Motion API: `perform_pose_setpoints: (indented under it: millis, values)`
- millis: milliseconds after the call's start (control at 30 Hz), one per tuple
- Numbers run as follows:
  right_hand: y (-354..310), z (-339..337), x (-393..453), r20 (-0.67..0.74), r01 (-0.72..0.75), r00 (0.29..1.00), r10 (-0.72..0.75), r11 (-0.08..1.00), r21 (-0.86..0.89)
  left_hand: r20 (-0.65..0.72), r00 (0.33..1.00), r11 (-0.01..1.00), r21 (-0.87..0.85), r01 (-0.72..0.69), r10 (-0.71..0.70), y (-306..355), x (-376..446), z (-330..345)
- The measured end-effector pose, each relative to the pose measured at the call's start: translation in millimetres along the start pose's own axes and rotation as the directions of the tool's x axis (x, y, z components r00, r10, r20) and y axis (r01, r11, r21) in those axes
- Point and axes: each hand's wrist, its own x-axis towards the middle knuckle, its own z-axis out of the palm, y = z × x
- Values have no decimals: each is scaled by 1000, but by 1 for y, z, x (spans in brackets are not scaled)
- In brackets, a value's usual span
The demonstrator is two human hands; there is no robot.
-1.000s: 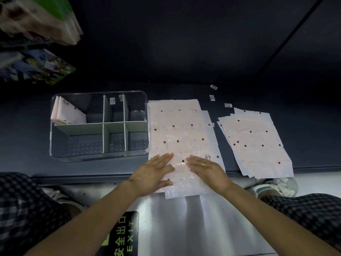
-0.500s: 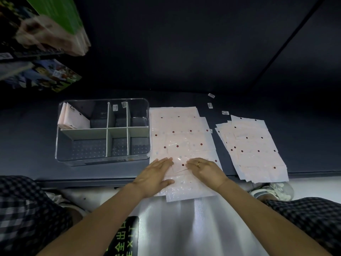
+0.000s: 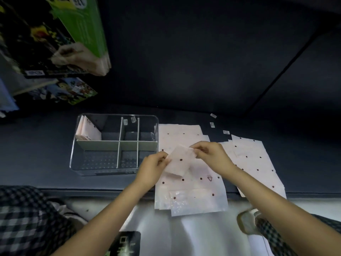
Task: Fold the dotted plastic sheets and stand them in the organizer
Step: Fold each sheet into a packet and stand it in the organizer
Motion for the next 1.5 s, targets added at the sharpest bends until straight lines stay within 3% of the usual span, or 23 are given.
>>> perform_pose_setpoints:
  millis: [133, 233, 300, 400, 533, 700, 900, 1100, 1300, 1500]
  values:
    - [-38, 16, 20, 37, 28, 999, -25, 997, -69, -26, 1000, 999, -45, -3, 2, 3, 4, -41]
    - [-67, 41, 40, 33, 29, 999, -27, 996, -83, -173, 984, 995, 93, -21, 37, -5, 6, -77]
    - [-88, 60, 57, -3, 41, 999, -41, 995, -91, -378, 922, 970, 241, 16, 79, -18, 6, -102]
    - [-119, 94, 80, -83, 108, 989, -122, 981, -163, -589, 807, 893, 388, 229, 49, -42, 5, -135]
    - [-150, 143, 107, -42, 232, 960, -278, 868, -439, -606, 788, 844, 363, 396, -109, -63, 9, -153]
    - [-165, 192, 134, 75, 261, 959, -274, 750, -607, -601, 769, 920, 137, 367, -217, -82, 12, -157]
    - [-172, 234, 155, 84, 18, 996, 18, 915, -403, -625, 757, 973, -22, 229, -193, -87, 12, -158]
    - [-164, 257, 156, 206, -47, 973, 101, 967, -250, -651, 745, 987, -48, 154, -148, -88, 12, -156]
    - [-146, 232, 146, 391, 19, 920, 23, 994, -104, -641, 758, 973, 80, 218, -118, -87, 12, -155]
    - [-101, 147, 92, 273, 158, 953, -129, 984, -87, -630, 758, 951, 95, 294, -172, -79, 12, -158]
